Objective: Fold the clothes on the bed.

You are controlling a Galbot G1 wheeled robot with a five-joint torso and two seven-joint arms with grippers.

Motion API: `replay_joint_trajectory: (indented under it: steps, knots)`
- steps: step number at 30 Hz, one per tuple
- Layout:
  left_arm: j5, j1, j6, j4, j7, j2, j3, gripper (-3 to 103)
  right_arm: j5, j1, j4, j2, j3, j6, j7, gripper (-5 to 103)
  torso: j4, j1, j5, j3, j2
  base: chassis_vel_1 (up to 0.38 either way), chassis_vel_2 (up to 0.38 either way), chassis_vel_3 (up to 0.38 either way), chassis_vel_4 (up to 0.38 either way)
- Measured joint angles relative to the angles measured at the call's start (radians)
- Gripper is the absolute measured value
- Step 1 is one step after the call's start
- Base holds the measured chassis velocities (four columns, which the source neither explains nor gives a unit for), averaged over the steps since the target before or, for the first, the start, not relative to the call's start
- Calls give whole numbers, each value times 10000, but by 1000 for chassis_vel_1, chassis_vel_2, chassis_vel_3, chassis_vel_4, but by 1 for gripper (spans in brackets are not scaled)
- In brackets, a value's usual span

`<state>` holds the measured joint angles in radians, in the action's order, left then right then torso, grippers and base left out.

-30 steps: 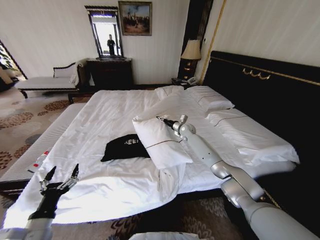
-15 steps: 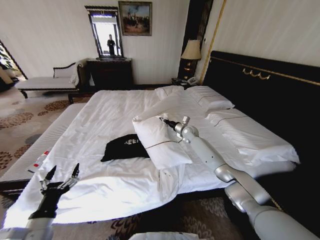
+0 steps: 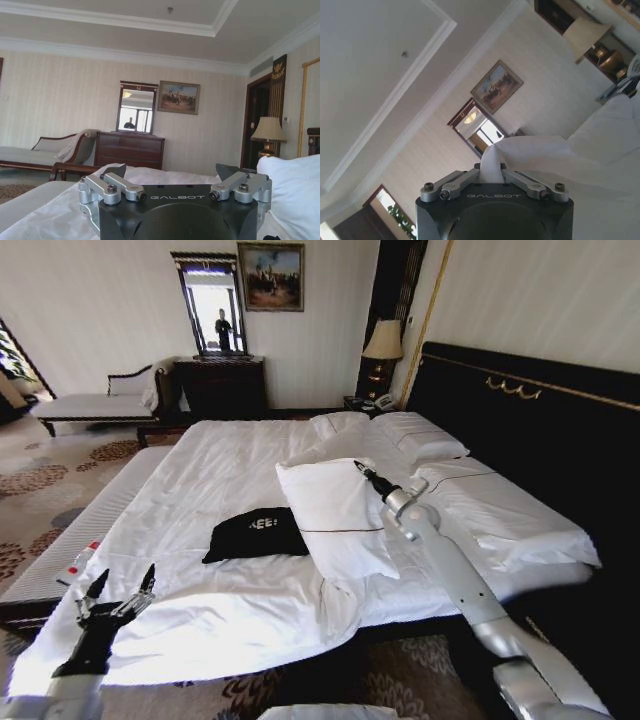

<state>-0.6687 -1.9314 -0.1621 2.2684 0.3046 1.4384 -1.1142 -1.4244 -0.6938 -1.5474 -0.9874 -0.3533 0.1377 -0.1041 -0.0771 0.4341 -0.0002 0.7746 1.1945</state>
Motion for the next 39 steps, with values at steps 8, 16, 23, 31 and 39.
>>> replay_joint_trajectory:
  steps: [8,16,23,31,39]
  knots:
    - [27,210,116,168,-14,-65,408,100,-456,-3626,-3010,452,-3623,-593,1364,0,0,-1,-4,-1,0,0,0,0,0]
    - [-26,322,152,277,-28,-183,576,100,-142,-6534,-5336,-398,-6307,-1141,2902,0,-1,-1,0,-1,1,0,0,0,0]
    - [-192,497,210,267,-80,-275,629,100,414,-8640,-6969,-1413,-8217,-1628,4285,0,-1,-1,-6,0,1,0,0,0,0]
    - [-196,630,211,63,-116,-304,701,100,1691,-9776,-7331,-2093,-9128,-1573,6415,0,7,-1,-2,1,0,0,0,0,0]
    - [-183,725,215,-45,-146,-307,739,100,1972,-10587,-7029,-2446,-9557,-1527,7852,0,11,2,-2,2,-2,0,0,0,0]
